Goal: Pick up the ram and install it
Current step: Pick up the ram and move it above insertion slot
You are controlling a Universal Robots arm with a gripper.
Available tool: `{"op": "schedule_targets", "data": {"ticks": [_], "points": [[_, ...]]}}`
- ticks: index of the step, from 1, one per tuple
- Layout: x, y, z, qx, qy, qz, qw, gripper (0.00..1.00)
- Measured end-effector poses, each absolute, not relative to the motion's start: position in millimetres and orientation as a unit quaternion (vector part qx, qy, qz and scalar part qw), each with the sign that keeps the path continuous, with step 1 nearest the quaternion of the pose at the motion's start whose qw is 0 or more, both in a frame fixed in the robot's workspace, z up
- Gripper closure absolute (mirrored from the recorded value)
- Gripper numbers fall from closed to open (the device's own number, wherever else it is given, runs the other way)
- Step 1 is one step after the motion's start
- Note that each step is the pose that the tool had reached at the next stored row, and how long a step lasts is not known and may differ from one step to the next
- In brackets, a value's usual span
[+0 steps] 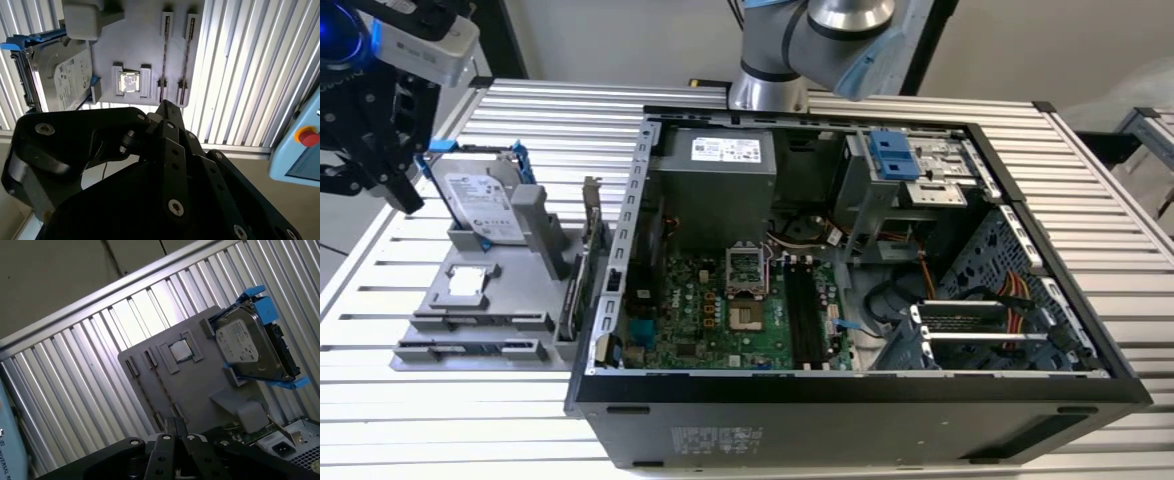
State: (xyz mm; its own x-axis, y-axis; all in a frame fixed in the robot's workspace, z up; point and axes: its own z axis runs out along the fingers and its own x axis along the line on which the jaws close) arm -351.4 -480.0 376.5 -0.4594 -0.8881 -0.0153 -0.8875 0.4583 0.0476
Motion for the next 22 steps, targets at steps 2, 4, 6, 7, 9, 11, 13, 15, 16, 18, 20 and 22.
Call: {"op": "schedule_targets", "data": {"ticks": [2,4,6,7,9,11,13,15,16,18,20,22], "points": [[-351.4,-480.0,376.6,0.525,-0.851,-0.024,0.006,1.00],[-351.4,-480.0,376.6,0.530,-0.848,-0.024,0.006,1.00],[-351.4,-480.0,376.6,0.535,-0.844,-0.024,0.006,1.00],[-351.4,-480.0,376.6,0.538,-0.843,-0.024,0.006,1.00],[-351.4,-480.0,376.6,0.543,-0.840,-0.024,0.006,1.00],[-351.4,-480.0,376.5,0.548,-0.836,-0.024,0.007,1.00],[-351.4,-480.0,376.5,0.552,-0.833,-0.024,0.007,1.00],[-351.4,-480.0,376.5,0.557,-0.830,-0.024,0.007,1.00],[-351.4,-480.0,376.5,0.560,-0.828,-0.024,0.007,1.00],[-351.5,-480.0,376.5,0.567,-0.824,-0.024,0.007,1.00],[-351.5,-480.0,376.5,0.573,-0.819,-0.024,0.007,1.00],[-351.5,-480.0,376.5,0.580,-0.814,-0.024,0.008,1.00]]}}
